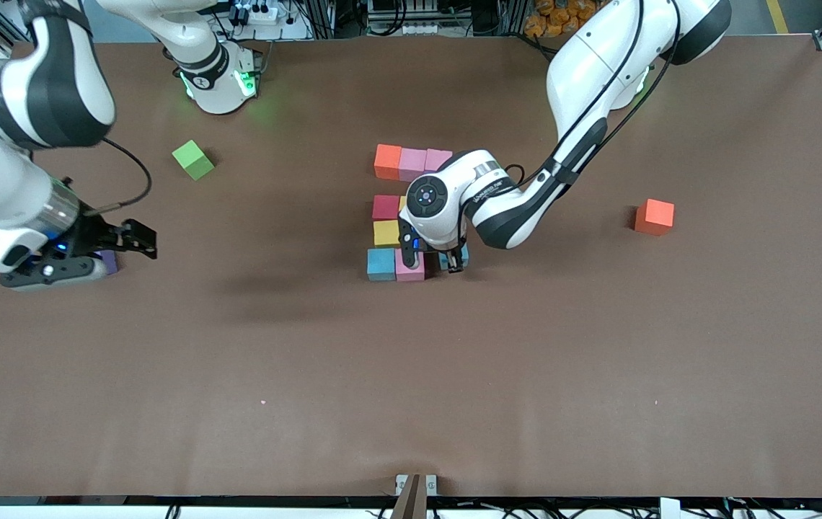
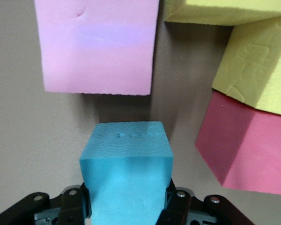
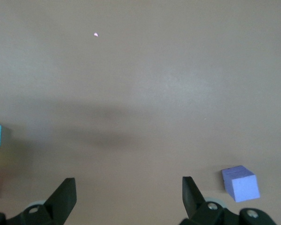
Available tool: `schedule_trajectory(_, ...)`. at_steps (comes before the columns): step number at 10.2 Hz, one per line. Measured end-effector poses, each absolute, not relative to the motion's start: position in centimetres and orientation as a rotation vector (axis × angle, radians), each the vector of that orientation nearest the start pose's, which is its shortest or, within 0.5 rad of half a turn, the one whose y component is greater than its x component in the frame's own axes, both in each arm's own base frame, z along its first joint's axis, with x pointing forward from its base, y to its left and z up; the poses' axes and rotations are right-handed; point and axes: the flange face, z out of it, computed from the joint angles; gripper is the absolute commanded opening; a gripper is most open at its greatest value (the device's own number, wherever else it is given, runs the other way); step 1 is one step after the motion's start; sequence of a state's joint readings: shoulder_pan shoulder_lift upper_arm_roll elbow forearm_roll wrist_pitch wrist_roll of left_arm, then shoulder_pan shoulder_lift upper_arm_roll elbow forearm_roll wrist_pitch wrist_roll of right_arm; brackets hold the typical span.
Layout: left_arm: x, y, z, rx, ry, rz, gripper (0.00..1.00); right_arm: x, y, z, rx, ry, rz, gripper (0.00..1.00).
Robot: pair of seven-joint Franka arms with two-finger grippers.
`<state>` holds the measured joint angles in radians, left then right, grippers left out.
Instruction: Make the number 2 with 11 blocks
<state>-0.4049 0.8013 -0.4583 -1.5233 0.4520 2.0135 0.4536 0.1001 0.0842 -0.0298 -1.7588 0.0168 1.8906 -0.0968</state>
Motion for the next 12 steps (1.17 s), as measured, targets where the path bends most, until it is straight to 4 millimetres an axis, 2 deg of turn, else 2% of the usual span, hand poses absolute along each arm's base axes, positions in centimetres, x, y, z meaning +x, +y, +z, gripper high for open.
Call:
schedule_trajectory(2,49.9,-47.3,20.1,-2.25,2.034,0.293,0.21,57.9,3.6,54.2,-3.118,-0.247,-0.095,1.0)
schedule_trajectory(6,50.3,-48.4,20.6,-2.225,2.033,0.256,0.22,56.9,0.1,59.7,-3.122,-0.238,-0.101,1.0)
schedule_trajectory(10,50.2,-49.4,19.9,-2.174,2.05,0.246,0.22,56.0,-0.6,63.2,-3.119,-0.267,-0.065,1.0)
schedule_trajectory(12,50.6,-49.4,19.6,-2.151,2.079,0.249,0.22,55.9,-0.5,64.0,-3.119,-0.271,-0.073,1.0)
